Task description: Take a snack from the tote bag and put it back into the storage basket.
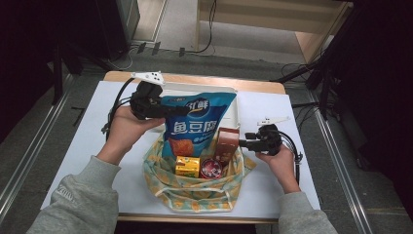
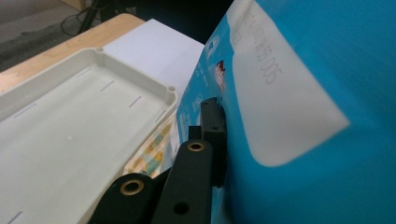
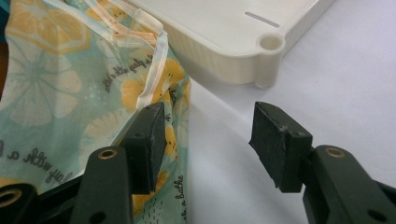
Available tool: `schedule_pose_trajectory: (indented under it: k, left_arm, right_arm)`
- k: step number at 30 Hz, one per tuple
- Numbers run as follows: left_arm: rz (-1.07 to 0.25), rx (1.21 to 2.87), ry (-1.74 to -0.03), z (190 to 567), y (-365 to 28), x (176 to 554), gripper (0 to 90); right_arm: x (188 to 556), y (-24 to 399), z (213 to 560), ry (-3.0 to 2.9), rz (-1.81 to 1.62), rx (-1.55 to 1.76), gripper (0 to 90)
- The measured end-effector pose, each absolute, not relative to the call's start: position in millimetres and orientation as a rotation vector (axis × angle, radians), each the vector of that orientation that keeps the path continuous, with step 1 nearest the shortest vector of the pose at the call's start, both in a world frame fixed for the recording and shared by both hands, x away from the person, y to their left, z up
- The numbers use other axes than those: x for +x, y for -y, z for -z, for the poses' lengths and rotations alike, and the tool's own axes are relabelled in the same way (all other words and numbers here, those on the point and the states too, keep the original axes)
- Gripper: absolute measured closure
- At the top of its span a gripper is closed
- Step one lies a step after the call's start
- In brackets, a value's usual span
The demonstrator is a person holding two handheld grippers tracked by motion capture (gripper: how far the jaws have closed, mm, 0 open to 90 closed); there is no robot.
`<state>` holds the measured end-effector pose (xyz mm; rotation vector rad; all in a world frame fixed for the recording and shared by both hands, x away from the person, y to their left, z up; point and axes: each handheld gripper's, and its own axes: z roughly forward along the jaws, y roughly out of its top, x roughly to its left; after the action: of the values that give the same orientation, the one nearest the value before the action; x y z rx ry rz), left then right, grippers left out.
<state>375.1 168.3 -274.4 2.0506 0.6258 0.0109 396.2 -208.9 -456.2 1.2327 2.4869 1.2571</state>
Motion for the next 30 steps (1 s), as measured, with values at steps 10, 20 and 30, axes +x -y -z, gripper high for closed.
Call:
schedule_pose_trajectory:
  k: [10,20,30]
  left_arm:
    - [-0.052,2.041,-0.626,247.4,-171.1,374.8,90.0]
    - [-0.105,2.025,-0.631,226.4,-187.6,371.5,90.0]
    - [-0.147,2.014,-0.709,222.5,-217.0,372.7,90.0]
  right_arm:
    - [396.5,208.1,456.7,-2.491,-1.258,1.22,46.0]
    - [397.1,206.2,456.7,-2.487,-1.262,1.223,46.2]
    - [398.9,205.2,456.4,-2.484,-1.288,1.224,46.3]
